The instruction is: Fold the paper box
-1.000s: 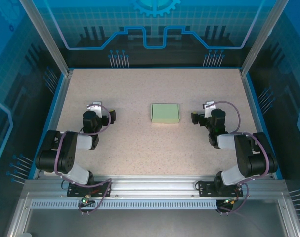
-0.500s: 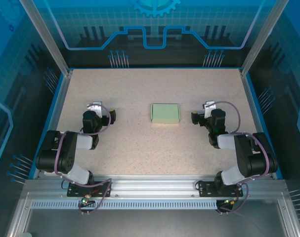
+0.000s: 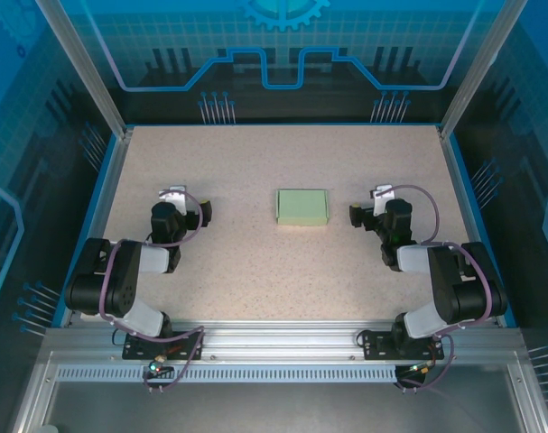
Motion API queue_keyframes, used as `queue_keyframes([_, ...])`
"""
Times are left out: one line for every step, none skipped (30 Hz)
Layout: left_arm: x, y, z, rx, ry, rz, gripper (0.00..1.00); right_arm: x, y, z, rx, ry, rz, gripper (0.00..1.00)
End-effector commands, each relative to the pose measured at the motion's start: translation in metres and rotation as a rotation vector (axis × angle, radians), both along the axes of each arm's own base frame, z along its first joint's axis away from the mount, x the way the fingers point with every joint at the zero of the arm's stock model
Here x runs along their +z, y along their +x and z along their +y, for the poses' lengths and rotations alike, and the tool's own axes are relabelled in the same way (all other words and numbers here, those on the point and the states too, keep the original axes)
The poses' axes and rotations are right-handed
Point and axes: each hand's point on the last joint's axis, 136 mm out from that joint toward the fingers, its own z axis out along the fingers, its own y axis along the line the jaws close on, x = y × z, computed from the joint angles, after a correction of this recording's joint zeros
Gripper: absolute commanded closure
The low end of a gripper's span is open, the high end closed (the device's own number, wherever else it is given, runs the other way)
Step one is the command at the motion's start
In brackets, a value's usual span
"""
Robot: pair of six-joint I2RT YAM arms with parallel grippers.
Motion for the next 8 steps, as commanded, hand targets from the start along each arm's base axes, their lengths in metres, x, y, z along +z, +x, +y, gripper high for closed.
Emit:
queue_keyframes([0.0103, 0.0048, -0.0023, -0.013, 0.002, -0.043, 0.01, 0.0121, 0.0076, -0.0032, -0.005, 0.009, -0.046, 0.0])
queue_keyframes([0.0102, 0.0048, -0.0024, -0.013, 0.002, -0.043, 0.01, 0.0121, 0.0077, -0.0032, -0.006, 0.008, -0.046, 0.0])
queue_keyframes([0.0095, 0.0044, -0.0023, -0.013, 0.002, -0.041, 0.01, 0.0122, 0.0076, -0.0026, -0.005, 0.01, -0.047, 0.0])
queue_keyframes([0.0098, 0.0045, -0.0023, -0.013, 0.002, -0.042, 0.01, 0.0125, 0.0079, -0.0028, -0.005, 0.009, -0.048, 0.0])
queue_keyframes([0.01, 0.0046, -0.0024, -0.013, 0.002, -0.042, 0.01, 0.0124, 0.0078, -0.0032, -0.006, 0.01, -0.047, 0.0])
queue_keyframes([0.0105, 0.005, -0.002, -0.012, 0.001, -0.043, 0.01, 0.0121, 0.0076, -0.0027, -0.005, 0.01, -0.046, 0.0])
queue_keyframes([0.0096, 0.0045, -0.0023, -0.012, 0.001, -0.041, 0.01, 0.0122, 0.0077, -0.0027, -0.005, 0.009, -0.047, 0.0])
queue_keyframes([0.0102, 0.0048, -0.0023, -0.012, 0.001, -0.043, 0.01, 0.0122, 0.0077, -0.0029, -0.006, 0.009, -0.047, 0.0])
